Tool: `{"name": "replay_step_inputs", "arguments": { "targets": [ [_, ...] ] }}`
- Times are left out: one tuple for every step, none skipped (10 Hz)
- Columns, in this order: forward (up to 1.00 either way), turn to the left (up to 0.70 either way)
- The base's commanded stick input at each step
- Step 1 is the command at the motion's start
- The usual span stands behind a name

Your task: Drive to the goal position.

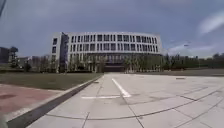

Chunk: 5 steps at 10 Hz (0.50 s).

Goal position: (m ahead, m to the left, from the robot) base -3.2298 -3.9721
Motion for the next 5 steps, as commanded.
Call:
{"name": "replay_step_inputs", "arguments": {
  "targets": [
    [1.0, 0.0],
    [1.0, 0.0],
    [1.0, 0.0],
    [1.0, 0.0],
    [1.0, 0.0]
  ]
}}
